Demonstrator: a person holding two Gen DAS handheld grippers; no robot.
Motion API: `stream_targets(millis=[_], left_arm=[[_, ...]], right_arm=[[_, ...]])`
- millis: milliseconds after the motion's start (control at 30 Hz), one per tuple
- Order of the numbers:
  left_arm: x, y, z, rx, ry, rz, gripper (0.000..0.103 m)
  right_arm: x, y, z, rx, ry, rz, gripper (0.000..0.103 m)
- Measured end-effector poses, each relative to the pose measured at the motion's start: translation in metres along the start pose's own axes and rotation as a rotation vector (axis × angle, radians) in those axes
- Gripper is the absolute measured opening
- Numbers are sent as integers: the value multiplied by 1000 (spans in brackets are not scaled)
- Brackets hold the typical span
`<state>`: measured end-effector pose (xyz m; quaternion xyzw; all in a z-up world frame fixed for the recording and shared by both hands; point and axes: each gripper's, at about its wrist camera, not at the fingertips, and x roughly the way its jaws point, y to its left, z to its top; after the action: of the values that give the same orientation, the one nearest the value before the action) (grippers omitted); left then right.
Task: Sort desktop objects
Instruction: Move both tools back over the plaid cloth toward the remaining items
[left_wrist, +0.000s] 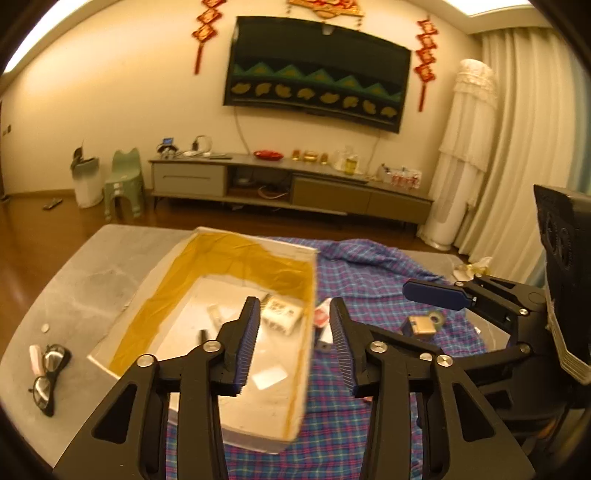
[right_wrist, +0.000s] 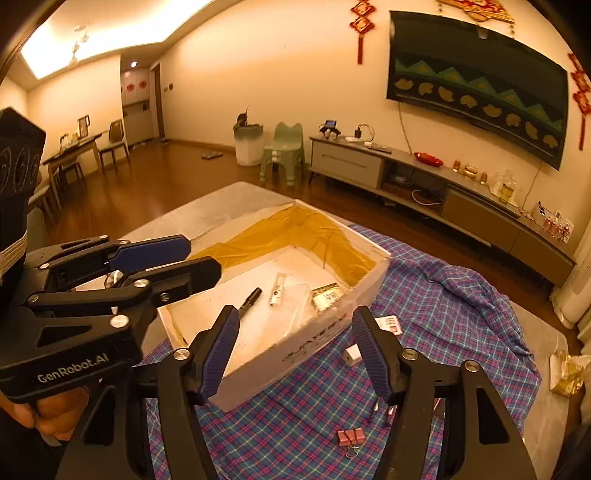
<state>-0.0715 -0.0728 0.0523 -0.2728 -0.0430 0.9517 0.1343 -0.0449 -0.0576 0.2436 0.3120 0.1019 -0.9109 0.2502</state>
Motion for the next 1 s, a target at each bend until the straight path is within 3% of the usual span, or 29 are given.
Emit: stream_targets(millis=[100,300,567,767,1000], left_arm=[[7,-11,-4,6,24,-57,45],[35,-51,-23,69,155,-165,48],[81,-101,-71,185,327,-216,48],[120,-116,-99,211,436,-193,48],[152,-106,-117,145,521,-155,48]], right_arm=[[-8,-19,-13,30,-30,-12,67],[-13,-77,-46,136,-18,-73,67],[5,-165,-106,357,54,-144,67],[31,-194,-140,411,166,-160,70],[71,-215,-142,408,245,-192,76]])
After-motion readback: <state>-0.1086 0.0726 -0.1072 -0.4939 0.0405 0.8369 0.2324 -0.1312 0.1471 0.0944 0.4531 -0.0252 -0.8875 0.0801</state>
